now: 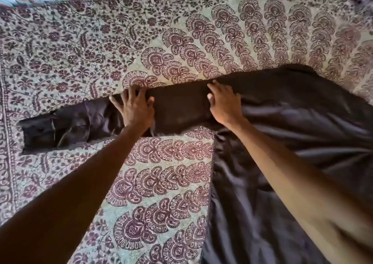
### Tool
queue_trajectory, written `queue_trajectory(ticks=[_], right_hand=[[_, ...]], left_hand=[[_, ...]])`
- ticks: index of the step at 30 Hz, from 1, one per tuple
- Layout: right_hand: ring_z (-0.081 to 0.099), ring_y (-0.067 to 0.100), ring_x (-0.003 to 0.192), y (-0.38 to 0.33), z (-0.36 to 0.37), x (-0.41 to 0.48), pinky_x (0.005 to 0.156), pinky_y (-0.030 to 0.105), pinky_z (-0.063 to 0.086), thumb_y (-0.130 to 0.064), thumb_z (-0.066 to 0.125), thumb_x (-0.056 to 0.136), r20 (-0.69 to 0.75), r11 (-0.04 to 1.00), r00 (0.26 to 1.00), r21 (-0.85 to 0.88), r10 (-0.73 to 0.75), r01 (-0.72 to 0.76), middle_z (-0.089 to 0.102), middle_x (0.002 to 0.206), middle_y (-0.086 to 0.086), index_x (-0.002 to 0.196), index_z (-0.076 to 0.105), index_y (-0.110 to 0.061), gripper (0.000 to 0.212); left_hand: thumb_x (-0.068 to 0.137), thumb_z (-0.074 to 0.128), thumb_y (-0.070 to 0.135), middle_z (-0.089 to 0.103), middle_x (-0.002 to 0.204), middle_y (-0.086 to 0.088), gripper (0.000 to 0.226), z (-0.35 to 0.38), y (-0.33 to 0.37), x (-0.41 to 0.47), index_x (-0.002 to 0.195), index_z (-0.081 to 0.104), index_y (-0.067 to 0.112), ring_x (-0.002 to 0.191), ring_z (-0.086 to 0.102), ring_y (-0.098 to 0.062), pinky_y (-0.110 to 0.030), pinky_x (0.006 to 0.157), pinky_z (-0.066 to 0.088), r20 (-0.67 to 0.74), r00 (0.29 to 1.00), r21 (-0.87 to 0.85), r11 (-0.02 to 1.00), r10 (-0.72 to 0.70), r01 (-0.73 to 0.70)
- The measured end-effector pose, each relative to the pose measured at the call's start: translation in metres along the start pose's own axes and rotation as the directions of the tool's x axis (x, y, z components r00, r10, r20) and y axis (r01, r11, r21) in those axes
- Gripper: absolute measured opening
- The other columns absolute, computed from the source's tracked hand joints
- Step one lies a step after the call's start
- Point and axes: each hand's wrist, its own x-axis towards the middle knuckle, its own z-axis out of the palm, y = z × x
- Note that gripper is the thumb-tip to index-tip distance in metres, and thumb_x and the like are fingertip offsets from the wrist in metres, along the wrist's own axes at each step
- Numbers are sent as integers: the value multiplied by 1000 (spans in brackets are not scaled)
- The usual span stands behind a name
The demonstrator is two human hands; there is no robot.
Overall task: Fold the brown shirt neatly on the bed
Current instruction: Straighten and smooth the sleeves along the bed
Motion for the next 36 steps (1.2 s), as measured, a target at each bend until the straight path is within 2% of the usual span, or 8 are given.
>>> queue_trajectory(ticks=[3, 8, 16, 19, 23, 30, 34, 36], right_hand=[[48, 34, 116, 17, -13, 17, 91, 47, 46, -6, 55, 84, -185, 998, 980, -1, 68, -69, 53, 132, 9, 130, 51, -18, 47], [50, 33, 116, 33, -14, 40, 93, 46, 41, -10, 67, 80, -175, 979, 969, -67, 176, -190, 60, 121, 10, 116, 58, -15, 37], [56, 32, 105, 31, -11, 42, 82, 44, 46, -10, 60, 85, -293, 974, 933, 150, 210, -173, 63, 109, 7, 102, 59, -17, 18], [52, 31, 112, 18, 6, 13, 87, 44, 43, -21, 51, 92, -376, 989, 915, 98, 144, -115, 60, 119, 7, 118, 58, -18, 28], [25, 29, 145, 6, 38, -14, 115, 49, 22, -48, 34, 98, -212, 991, 968, 49, 131, -124, 31, 157, 7, 147, 37, -20, 56], [11, 26, 150, 17, 45, -16, 119, 57, 6, -62, 26, 96, -155, 991, 982, -61, 111, -121, 16, 162, 3, 152, 24, -29, 65], [12, 34, 149, -23, 31, -10, 117, 61, 3, -41, 42, 92, -137, 966, 973, -155, 187, -207, 25, 158, 15, 147, 36, -15, 61], [17, 33, 147, -66, 29, -5, 118, 57, 8, -33, 51, 87, -132, 988, 987, -104, 97, -111, 28, 157, 16, 144, 40, -15, 61]], left_hand=[[91, 52, 33, 47, 135, -13, 35, -2, 2, 15, 123, 54, 17, 131, 32, -37, -58, 111, 17, -63, 996, 44, 997, -61, 63], [83, 58, 17, 51, 127, -9, 28, -1, 6, 33, 112, 59, 17, 127, 34, -34, -51, 104, 23, -104, 988, 19, 993, -117, 119], [84, 51, 6, 31, 145, -22, 44, -5, 37, 35, 128, 43, 9, 132, 30, -39, -52, 107, 28, -116, 981, 18, 987, -156, 159], [91, 49, 19, 34, 144, -19, 43, 7, 66, 4, 133, 42, 13, 127, 36, -35, -48, 101, 34, -85, 995, -33, 998, 58, -61], [95, 38, 44, 28, 156, -6, 56, 46, 93, -35, 146, 33, 22, 142, 26, -29, -48, 114, 25, 80, 938, -26, 941, 337, -336], [92, 29, 66, 13, 162, 1, 70, 37, 9, -33, 151, 19, 32, 149, 10, -27, -52, 119, 8, -8, 993, 141, 983, 121, -119], [91, 28, 67, 9, 162, -1, 73, 13, -32, -26, 152, 15, 29, 149, 6, -28, -58, 118, 6, -20, 989, 95, 985, -145, 146], [91, 31, 64, 6, 162, -2, 71, 12, -27, -30, 152, 15, 31, 149, 3, -32, -61, 117, 0, 15, 993, 85, 990, -115, 113]])
